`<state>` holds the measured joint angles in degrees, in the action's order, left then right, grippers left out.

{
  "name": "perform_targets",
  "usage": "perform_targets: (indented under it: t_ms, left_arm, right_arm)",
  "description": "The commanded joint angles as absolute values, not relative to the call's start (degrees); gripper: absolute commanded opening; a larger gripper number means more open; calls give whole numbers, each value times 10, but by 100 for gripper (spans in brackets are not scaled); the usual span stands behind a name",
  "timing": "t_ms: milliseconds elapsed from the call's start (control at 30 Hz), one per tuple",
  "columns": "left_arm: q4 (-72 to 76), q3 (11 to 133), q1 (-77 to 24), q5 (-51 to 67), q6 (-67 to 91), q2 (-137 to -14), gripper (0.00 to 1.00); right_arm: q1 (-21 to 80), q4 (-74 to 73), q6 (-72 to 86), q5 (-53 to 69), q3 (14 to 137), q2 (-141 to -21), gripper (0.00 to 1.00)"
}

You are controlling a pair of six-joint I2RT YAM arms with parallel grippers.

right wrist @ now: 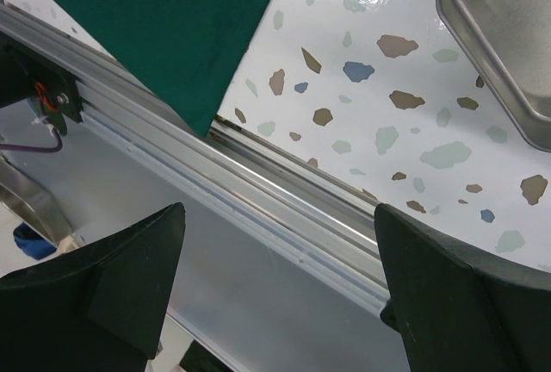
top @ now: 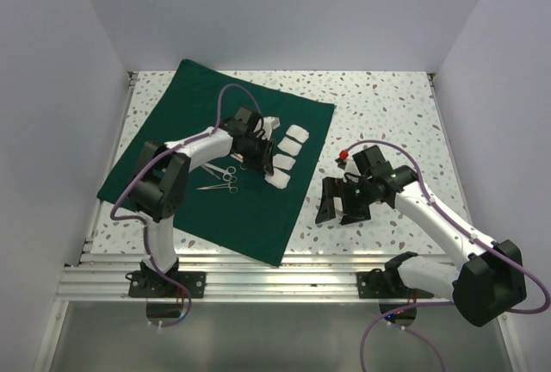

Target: Prepare the surgical pack

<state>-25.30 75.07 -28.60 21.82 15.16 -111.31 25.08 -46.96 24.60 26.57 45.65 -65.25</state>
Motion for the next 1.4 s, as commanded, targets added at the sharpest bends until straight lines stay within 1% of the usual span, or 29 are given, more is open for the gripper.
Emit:
perform_targets:
  t_ms: [0,100,333,567,667,700,833,867,900,933,967,1000,1100,1367]
  left_arm:
    - [-243,749,-288,222,156,-1113,37]
    - [-242,750,-288,222,155,-1121,44]
    - [-245,749,-300,214,145,-1141,52]
    - [-249,747,-315,194,144,-1151,51]
    - [-247,746,-323,186,151,-1153,46]
    - [-247,744,-324,185,153,-1154,42]
    - [-243,743,-329,178,163,-1160,32]
    - [-240,740,-329,178,164,-1161,27]
    - [-239,737,-329,171,164,-1158,17]
    - [-239,737,-329,171,164,-1158,17]
    - [-239,738,-330,171,163,-1158,14]
    - [-240,738,-330,171,161,-1155,7]
    - [-247,740,-330,167,157,-1139,0]
    - [-264,751,-329,226,140,-1065,0]
  right_arm:
    - [250,-456,250,279,466,-653,95]
    - [249,-456,249,279,464,-653,95]
    - [249,-452,249,282,461,-656,95]
    - [249,-449,248,283,459,-657,95]
    - [249,-448,247,283,459,-657,95]
    - [249,-448,247,283,459,-657,95]
    - [250,-448,246,283,460,-659,95]
    - [249,-448,245,283,461,-659,95]
    - [249,-448,245,283,461,-659,95]
    - [249,-448,245,283,461,-659,95]
    - [249,-449,244,283,461,-659,95]
    - [250,-449,244,283,462,-659,95]
    - [249,-453,243,282,466,-659,95]
    - [249,-474,205,269,510,-678,95]
